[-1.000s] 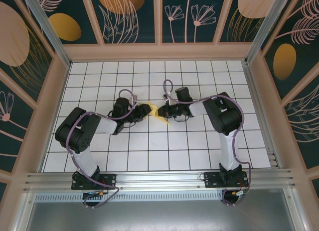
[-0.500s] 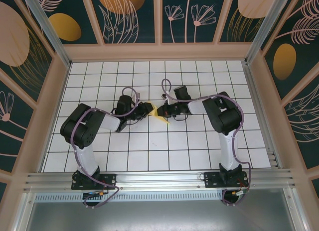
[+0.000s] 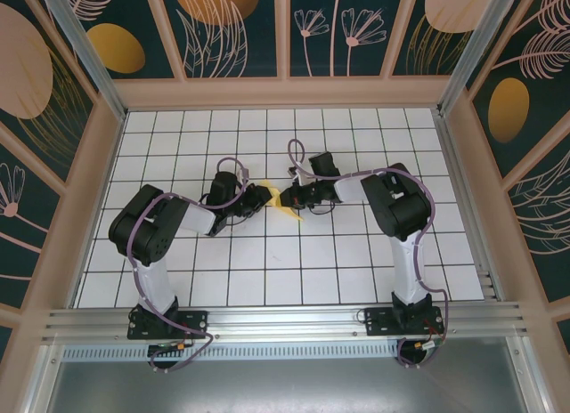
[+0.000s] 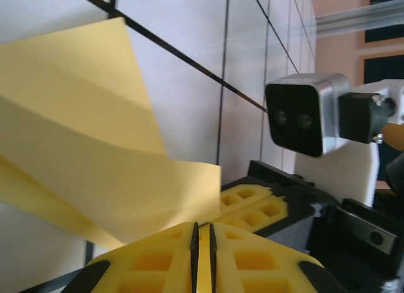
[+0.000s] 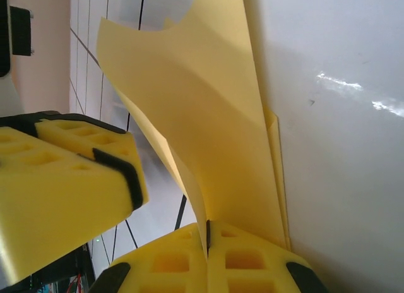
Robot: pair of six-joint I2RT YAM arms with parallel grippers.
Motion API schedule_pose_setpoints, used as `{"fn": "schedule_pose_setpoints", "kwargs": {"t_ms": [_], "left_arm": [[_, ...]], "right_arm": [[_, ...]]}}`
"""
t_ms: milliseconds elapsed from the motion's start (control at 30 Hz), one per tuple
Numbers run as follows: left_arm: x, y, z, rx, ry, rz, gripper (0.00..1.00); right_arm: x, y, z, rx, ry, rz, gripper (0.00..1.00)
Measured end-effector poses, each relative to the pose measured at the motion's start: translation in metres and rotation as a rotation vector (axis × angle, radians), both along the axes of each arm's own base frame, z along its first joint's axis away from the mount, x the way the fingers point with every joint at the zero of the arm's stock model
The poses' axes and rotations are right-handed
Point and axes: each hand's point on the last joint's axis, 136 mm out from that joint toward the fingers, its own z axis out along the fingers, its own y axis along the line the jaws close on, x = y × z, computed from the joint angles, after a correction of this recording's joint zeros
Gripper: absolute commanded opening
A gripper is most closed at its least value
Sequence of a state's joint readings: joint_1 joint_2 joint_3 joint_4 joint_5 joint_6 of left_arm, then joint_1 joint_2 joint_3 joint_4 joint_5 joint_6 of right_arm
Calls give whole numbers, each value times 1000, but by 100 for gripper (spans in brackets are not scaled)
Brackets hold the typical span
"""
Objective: Fold a paper plane with a square sheet of paper (pick it up from the middle)
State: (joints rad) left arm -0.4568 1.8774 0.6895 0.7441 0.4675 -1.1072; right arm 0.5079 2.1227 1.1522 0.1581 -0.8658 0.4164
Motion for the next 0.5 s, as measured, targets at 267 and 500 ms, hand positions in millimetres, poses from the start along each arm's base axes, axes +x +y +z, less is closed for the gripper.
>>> {"fn": "schedule_pose_setpoints", "kwargs": {"t_ms": [267,500], "left_arm": [[-2,5,-10,39,22,13,15],[-2,6,-22,61,47,12,15]], "right_arm": [[0,1,0,-3,5,1,0],[0,1,0,-8,0,10,0]]}}
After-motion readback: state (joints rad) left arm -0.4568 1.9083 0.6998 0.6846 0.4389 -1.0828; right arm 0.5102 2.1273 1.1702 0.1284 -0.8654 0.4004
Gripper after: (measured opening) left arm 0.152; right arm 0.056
